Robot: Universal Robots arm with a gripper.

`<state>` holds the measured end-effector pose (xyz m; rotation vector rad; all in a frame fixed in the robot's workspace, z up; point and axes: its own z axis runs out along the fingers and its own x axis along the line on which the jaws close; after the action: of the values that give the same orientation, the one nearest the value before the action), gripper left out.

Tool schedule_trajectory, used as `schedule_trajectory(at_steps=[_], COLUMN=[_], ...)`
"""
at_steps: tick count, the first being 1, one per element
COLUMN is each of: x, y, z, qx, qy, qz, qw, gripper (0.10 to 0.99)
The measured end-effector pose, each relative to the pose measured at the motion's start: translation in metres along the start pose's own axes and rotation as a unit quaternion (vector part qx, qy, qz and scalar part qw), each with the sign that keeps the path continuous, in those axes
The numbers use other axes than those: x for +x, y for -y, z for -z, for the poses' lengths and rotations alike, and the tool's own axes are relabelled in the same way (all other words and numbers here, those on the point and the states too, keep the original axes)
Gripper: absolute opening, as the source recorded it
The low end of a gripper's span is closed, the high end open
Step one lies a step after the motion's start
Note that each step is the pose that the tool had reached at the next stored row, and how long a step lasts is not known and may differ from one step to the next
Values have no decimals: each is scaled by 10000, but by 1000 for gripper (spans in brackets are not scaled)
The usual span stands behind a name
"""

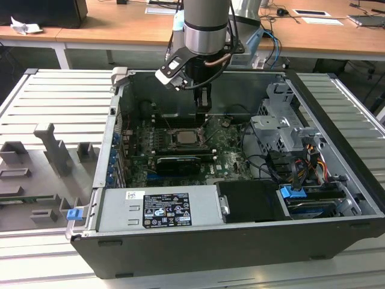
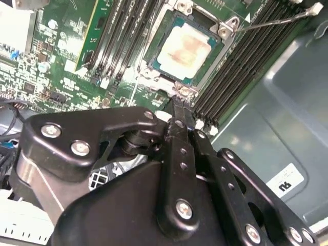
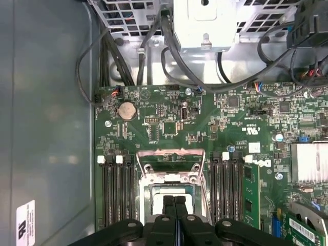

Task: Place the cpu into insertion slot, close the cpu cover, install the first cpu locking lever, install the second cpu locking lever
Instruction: 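Close the cpu cover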

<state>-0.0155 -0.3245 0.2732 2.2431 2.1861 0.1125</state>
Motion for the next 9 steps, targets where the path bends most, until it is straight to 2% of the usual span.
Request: schedule_trajectory(at_steps=[9], x=[2], y=[-81], z=[-4], qx=[0], qy=[2], qz=[1], qw=[10000], gripper=[106])
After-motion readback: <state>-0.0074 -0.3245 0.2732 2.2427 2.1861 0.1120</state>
